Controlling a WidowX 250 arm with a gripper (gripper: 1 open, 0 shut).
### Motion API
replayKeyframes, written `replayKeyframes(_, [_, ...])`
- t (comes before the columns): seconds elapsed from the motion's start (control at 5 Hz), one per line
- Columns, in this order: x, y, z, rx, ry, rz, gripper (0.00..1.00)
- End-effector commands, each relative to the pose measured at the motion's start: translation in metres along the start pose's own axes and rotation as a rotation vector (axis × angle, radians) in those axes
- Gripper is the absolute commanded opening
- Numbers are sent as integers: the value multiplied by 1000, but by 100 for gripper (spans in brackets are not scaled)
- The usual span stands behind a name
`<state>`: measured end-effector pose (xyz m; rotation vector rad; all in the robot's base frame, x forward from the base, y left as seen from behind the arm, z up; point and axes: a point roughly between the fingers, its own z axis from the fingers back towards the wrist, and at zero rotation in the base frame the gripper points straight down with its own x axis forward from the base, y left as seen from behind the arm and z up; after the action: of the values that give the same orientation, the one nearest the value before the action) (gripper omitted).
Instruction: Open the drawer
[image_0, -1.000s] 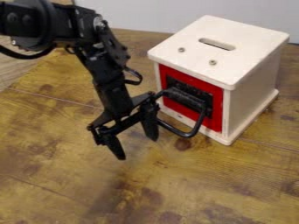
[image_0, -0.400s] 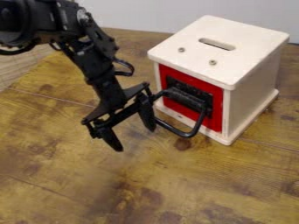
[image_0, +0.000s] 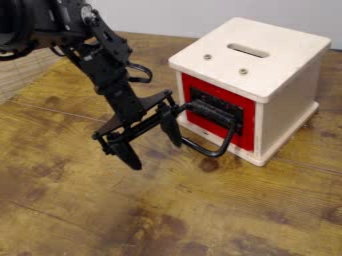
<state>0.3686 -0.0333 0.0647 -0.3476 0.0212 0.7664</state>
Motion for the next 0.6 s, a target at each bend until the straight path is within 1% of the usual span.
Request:
replayKeyframes(0.0, [-2,-16,30,-60,-64,-38,100])
replayKeyframes(0.2, [-3,-18,30,-58,-71,-30,100])
replayKeyframes(0.4, [-6,-21,25,-53,-71,-44,100])
